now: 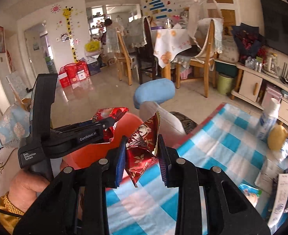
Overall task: Collect trash
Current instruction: 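Carry both red packs over pink bucket and open both grippers, then bring both tools back toward the table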
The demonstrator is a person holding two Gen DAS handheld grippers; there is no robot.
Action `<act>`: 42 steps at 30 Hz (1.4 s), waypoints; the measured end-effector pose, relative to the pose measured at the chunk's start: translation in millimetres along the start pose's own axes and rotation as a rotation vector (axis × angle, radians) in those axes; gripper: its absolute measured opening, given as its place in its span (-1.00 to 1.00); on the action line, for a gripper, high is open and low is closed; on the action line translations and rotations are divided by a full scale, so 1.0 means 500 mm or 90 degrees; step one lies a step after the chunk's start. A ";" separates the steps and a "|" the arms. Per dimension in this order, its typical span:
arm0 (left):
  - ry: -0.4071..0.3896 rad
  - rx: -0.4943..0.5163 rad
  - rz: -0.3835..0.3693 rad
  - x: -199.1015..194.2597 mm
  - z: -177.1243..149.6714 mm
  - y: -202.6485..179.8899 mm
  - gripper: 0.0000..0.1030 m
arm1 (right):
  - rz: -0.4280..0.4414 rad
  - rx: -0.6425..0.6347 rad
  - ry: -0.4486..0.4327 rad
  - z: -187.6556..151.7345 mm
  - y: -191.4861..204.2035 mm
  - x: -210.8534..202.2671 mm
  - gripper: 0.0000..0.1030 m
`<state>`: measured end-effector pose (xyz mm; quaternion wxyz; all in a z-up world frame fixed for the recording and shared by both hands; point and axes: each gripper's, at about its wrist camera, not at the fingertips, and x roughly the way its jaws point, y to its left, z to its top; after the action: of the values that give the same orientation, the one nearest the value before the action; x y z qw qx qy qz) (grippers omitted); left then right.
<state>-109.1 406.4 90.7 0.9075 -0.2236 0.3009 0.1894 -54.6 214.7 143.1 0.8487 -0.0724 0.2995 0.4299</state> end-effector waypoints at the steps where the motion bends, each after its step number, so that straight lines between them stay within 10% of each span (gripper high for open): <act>1: 0.003 -0.018 0.009 0.005 0.003 0.017 -0.24 | 0.008 -0.006 0.006 0.007 0.015 0.024 -0.38; 9: 0.028 -0.074 0.071 0.039 0.010 0.080 -0.09 | 0.040 -0.017 0.077 0.012 0.075 0.172 -0.24; 13: 0.019 -0.064 0.083 0.035 0.006 0.074 0.45 | 0.026 0.007 0.075 -0.007 0.067 0.169 0.35; 17: 0.003 -0.052 0.073 0.028 0.007 0.057 0.55 | -0.017 0.016 0.057 -0.030 0.053 0.132 0.62; 28: -0.113 0.000 0.011 -0.011 -0.019 -0.020 0.76 | -0.138 -0.004 -0.009 -0.094 -0.004 -0.001 0.90; 42: -0.093 0.154 -0.066 -0.030 -0.073 -0.178 0.76 | -0.231 -0.004 -0.016 -0.174 -0.049 -0.141 0.93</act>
<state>-94.6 310.6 100.1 0.9558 -0.1135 0.2431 0.1201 -106.5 118.2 109.4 0.9159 -0.1224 0.2695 0.2713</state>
